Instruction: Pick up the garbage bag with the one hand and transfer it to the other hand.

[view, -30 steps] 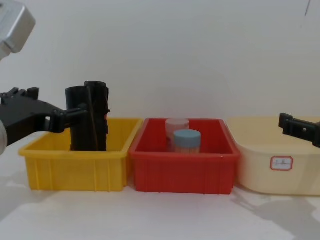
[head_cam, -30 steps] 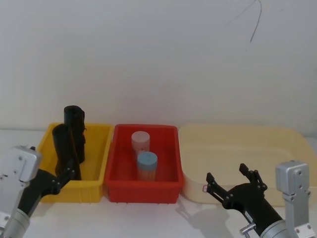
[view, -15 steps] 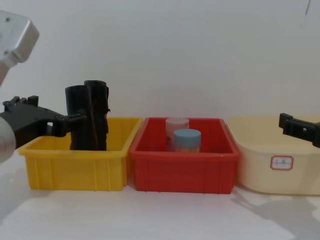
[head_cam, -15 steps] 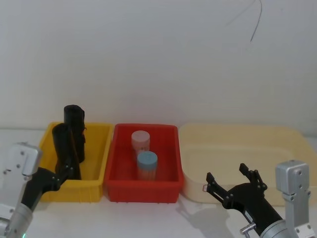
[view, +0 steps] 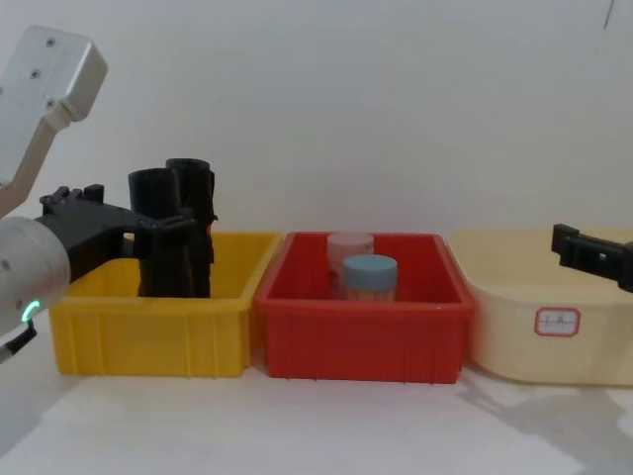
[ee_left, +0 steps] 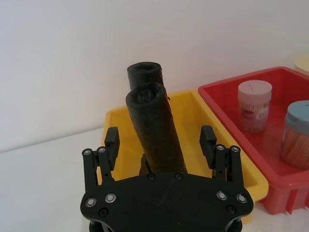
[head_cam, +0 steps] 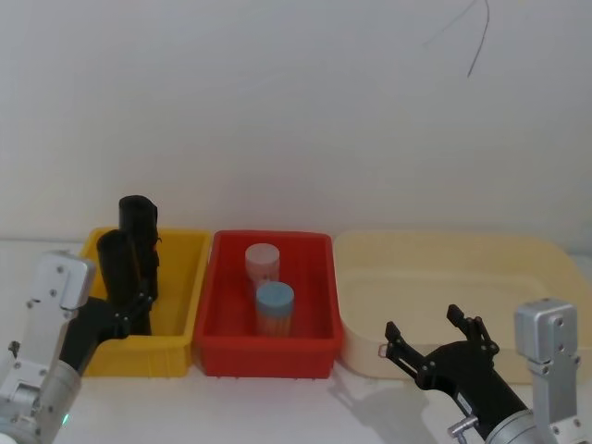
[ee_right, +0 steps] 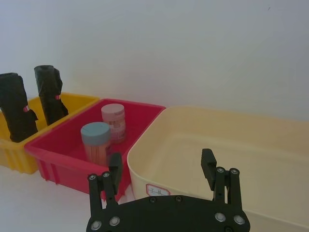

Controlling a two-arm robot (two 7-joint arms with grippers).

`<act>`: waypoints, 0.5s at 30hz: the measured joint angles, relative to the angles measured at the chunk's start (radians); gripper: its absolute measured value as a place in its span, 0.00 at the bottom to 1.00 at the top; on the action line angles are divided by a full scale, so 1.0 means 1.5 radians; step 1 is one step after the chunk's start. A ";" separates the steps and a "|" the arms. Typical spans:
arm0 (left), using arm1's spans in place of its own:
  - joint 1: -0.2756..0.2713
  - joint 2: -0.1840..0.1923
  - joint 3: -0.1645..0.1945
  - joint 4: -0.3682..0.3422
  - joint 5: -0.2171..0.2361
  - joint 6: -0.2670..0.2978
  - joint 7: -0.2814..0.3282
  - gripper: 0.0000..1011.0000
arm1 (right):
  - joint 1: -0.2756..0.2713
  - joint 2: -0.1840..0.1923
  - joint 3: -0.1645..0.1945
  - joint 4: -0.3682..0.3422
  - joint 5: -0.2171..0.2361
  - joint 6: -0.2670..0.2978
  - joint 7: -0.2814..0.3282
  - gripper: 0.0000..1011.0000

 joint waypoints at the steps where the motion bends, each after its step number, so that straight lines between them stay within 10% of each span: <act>1: -0.002 -0.002 0.000 0.003 0.000 -0.001 -0.001 0.99 | 0.000 0.000 0.000 0.000 0.000 0.000 0.000 0.99; 15: -0.039 -0.030 -0.006 0.064 0.001 -0.017 -0.006 0.99 | 0.000 0.000 0.000 0.000 0.000 0.000 0.000 0.99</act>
